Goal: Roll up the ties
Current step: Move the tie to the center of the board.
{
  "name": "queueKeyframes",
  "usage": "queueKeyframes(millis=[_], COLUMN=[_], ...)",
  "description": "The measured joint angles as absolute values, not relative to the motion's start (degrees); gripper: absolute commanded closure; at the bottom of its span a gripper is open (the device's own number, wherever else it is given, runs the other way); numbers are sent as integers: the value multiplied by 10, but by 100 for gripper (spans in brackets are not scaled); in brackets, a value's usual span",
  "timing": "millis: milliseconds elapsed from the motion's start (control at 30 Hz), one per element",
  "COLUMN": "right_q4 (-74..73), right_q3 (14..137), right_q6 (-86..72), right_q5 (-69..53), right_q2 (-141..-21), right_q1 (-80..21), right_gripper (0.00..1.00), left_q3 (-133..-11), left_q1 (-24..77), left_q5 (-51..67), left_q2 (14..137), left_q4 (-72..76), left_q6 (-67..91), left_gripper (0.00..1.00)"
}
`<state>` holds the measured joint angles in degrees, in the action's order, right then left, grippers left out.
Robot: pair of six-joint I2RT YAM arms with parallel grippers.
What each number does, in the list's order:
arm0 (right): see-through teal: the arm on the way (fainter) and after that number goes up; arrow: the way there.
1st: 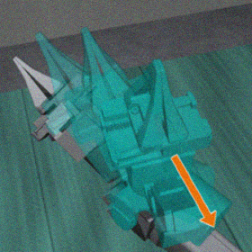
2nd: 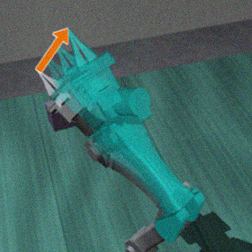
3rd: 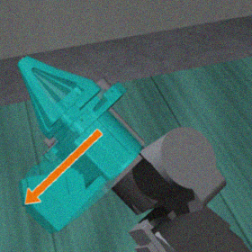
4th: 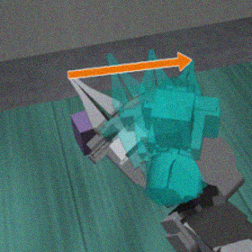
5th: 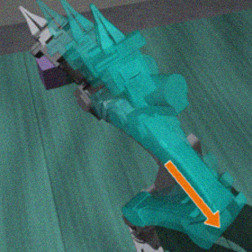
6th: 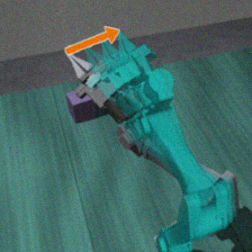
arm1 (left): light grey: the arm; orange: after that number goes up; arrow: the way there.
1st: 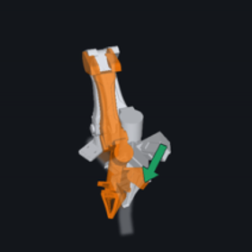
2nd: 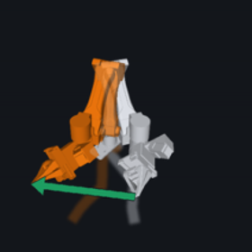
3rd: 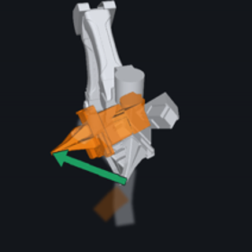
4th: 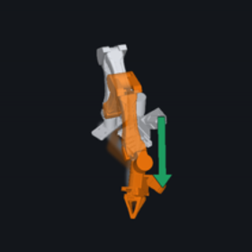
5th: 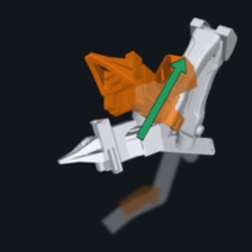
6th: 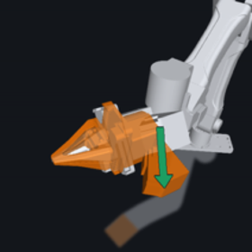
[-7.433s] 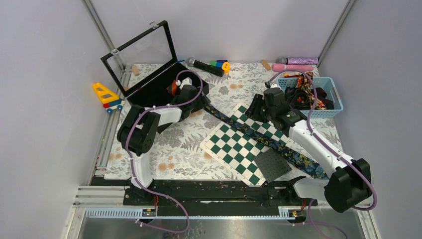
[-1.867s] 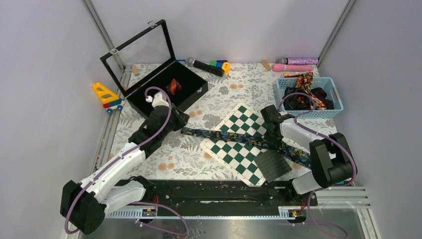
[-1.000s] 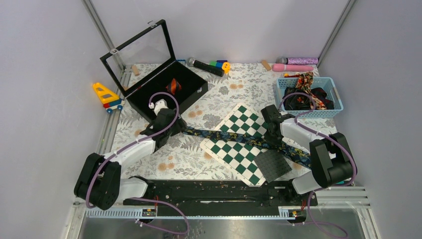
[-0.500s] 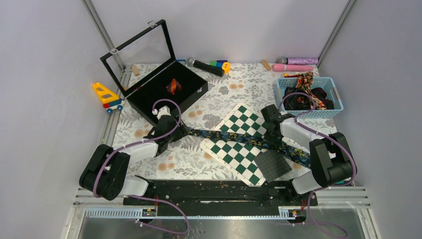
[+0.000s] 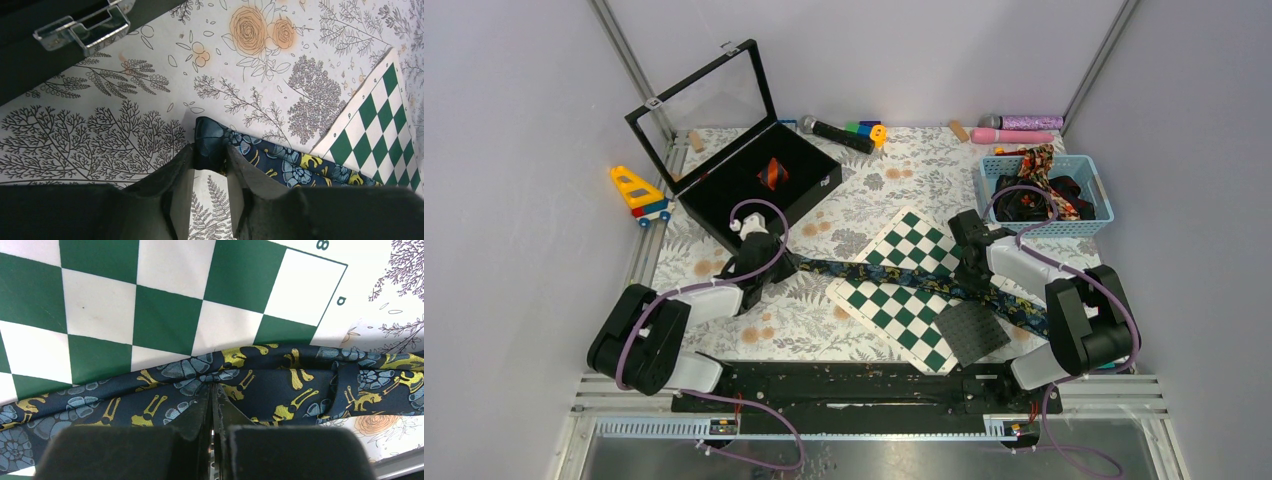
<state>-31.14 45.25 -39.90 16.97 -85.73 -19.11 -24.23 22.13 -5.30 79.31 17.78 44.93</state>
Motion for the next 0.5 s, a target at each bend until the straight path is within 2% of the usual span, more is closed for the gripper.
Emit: queueKeyframes(millis=[267, 500], right_q4=[-314, -314], right_q3=[456, 456], right_q6=[-398, -397], right_q5=[170, 170], right_q2=[-861, -861], right_q1=[-191, -191], right_gripper=[100, 100], left_q3=[-243, -272], left_q1=[218, 218], left_q5=[-50, -50], left_q2=[784, 728], left_q4=[168, 111], left_q6=[447, 431], left_gripper=[100, 100])
